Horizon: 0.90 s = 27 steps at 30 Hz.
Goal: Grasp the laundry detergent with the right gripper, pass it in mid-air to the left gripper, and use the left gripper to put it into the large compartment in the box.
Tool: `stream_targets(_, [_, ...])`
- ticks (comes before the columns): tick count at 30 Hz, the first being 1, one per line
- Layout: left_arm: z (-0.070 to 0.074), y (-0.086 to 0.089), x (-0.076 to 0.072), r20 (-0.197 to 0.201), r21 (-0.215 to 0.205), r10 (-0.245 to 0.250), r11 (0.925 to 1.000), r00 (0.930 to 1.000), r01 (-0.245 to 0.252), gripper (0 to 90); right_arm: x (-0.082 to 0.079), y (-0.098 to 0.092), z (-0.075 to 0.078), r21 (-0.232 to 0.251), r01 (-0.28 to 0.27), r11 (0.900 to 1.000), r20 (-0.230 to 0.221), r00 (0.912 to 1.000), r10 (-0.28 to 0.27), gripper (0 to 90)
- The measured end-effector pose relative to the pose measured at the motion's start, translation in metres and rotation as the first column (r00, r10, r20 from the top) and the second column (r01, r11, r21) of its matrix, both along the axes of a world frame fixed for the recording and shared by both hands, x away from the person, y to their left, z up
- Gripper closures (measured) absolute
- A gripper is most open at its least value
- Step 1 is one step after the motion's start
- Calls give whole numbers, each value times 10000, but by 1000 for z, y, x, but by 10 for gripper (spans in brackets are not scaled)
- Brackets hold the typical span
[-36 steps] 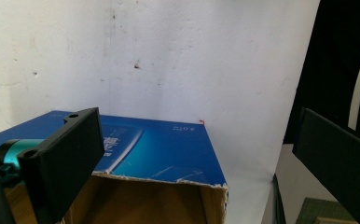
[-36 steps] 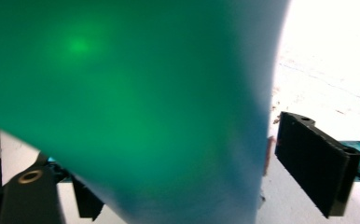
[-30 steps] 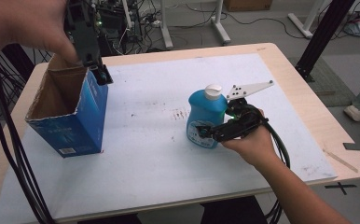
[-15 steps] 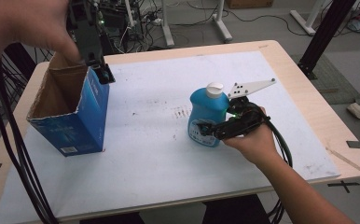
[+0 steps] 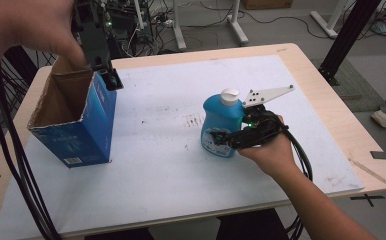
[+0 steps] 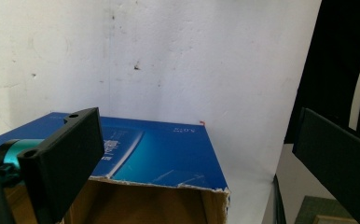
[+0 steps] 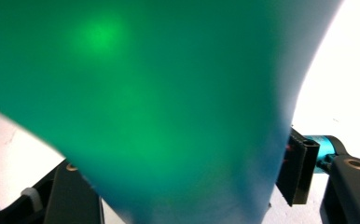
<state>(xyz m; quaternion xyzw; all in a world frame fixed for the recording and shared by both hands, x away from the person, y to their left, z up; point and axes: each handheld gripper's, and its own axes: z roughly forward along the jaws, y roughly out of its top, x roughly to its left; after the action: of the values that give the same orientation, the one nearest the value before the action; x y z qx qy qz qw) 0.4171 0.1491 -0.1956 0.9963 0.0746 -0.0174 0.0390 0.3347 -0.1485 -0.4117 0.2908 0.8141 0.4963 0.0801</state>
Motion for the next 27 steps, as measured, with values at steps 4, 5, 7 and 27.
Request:
stream_targets(4, [0, 0, 0, 11, -19, -16, 10000, 10000, 16, 18, -2, 1, 0, -23, -37, 10000, 192, 9998, 37, 397])
stream_targets(5, [0, 0, 0, 30, -22, -55, 10000, 10000, 55, 18, -3, 2, 1, -158, 6, 9999, 467, 9989, 1, 420])
stream_targets(7, [0, 0, 0, 47, -38, -50, 10000, 10000, 50, 18, -4, 2, 2, -218, 43, 9998, 586, 9983, -30, 433])
stream_targets(27, [3, 0, -8, 67, -77, -119, 9999, 9999, 119, 18, -2, 11, 26, -1036, -520, 9933, 1170, 9911, 641, 474])
